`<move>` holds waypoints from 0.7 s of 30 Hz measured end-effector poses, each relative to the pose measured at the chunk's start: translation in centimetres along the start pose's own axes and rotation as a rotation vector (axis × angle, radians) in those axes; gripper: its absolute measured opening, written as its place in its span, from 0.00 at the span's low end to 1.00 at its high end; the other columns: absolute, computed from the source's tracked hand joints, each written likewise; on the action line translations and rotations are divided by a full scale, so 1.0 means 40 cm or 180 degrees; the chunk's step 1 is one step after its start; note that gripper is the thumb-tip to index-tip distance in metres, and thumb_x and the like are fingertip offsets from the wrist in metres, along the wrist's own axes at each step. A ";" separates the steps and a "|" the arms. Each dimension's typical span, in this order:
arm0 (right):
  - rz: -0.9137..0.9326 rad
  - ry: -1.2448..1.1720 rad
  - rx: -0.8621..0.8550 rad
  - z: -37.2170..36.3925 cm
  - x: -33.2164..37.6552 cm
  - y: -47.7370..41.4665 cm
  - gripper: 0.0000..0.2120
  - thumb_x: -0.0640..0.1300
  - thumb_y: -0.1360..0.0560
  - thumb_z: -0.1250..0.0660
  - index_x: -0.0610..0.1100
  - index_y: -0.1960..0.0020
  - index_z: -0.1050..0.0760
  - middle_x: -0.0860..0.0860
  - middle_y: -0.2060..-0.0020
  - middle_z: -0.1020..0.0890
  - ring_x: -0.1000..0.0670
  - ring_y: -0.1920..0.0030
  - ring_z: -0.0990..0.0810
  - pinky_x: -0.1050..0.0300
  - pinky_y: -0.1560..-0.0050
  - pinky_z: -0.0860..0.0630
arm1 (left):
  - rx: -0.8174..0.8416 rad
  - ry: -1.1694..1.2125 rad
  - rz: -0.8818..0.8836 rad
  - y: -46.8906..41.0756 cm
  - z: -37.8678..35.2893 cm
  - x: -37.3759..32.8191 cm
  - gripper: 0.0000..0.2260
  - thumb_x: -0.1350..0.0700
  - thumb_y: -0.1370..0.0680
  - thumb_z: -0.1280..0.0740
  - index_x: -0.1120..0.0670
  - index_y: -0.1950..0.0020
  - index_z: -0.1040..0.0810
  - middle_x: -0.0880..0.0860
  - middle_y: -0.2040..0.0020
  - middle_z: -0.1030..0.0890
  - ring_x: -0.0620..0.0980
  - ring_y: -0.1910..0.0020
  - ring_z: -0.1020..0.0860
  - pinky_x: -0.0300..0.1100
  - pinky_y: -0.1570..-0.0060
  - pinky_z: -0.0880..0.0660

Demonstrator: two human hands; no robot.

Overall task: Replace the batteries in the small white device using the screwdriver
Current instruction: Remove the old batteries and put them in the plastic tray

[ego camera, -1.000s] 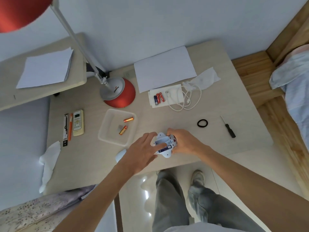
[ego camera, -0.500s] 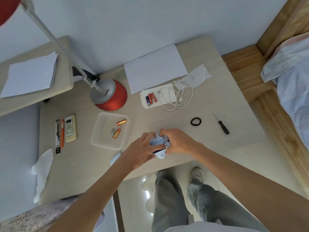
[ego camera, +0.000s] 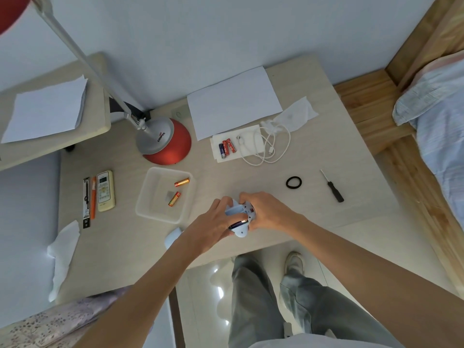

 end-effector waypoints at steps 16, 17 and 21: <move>-0.0030 0.0034 -0.0057 0.005 0.008 0.010 0.29 0.52 0.36 0.15 0.54 0.47 0.31 0.56 0.59 0.21 0.54 0.62 0.22 0.63 0.65 0.31 | -0.1434 0.0801 0.0821 0.040 -0.033 -0.072 0.15 0.50 0.20 0.25 0.50 0.34 0.15 0.52 0.30 0.21 0.51 0.31 0.24 0.40 0.37 0.20; -0.0031 0.0017 -0.0061 0.006 0.009 0.011 0.29 0.51 0.36 0.15 0.55 0.48 0.32 0.56 0.59 0.20 0.53 0.62 0.22 0.63 0.64 0.31 | -0.1440 0.0979 0.0999 0.041 -0.043 -0.072 0.16 0.49 0.20 0.25 0.50 0.33 0.15 0.51 0.29 0.22 0.49 0.31 0.25 0.36 0.35 0.22; -0.0004 0.0008 -0.0076 0.011 0.018 0.017 0.28 0.50 0.36 0.15 0.51 0.47 0.30 0.53 0.58 0.19 0.51 0.61 0.21 0.56 0.62 0.25 | -0.1583 0.1409 0.1480 0.035 -0.069 -0.081 0.14 0.54 0.24 0.20 0.51 0.38 0.13 0.52 0.29 0.23 0.49 0.30 0.27 0.20 0.33 0.38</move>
Point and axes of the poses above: each hand's wrist, its own y-axis away from the middle knuckle, its own z-axis out of the back of the hand, x = y × z, the point moved 4 cm from there along -y, towards the middle knuckle
